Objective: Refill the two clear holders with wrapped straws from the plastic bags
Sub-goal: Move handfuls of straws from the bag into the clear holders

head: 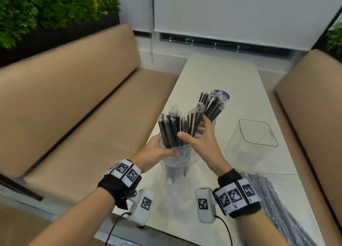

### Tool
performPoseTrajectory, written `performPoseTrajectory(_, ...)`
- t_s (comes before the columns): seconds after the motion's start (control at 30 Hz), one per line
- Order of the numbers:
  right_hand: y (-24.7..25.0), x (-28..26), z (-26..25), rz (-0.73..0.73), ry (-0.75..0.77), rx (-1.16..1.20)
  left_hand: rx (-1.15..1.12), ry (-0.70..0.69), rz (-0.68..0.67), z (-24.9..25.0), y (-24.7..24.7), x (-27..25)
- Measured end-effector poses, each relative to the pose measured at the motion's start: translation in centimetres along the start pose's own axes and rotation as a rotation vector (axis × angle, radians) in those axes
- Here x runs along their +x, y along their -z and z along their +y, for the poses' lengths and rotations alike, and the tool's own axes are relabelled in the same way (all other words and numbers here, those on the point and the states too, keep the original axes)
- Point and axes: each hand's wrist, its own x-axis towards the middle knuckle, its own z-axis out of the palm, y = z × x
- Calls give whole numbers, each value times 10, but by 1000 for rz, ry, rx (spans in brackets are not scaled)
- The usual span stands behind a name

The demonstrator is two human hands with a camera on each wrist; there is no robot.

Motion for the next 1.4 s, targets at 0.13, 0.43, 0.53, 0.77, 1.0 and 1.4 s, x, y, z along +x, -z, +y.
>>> performPoseTrajectory(0.13, -4, -5, 1, -51, 28, -25, -7, -4, -15, -4, -1, -3)
performPoseTrajectory(0.43, -3, -12, 4, 140, 127, -4, 4, -11, 19, -8, -1, -12)
performPoseTrajectory(0.53, -1, -8, 6, 102, 121, -86, 5, -25, 20, -9, 0, -14)
performPoseTrajectory(0.77, 8, -3, -7, 120, 81, -9, -9, -27, 51, -6, 4, -13)
performPoseTrajectory(1.0, 54, 20, -104, 117, 201, 278, -14, 34, 103, -7, 8, -7)
performPoseTrajectory(1.4, 67, 71, -139, 360, 436, 233, -48, 61, 182, -18, 17, -13)
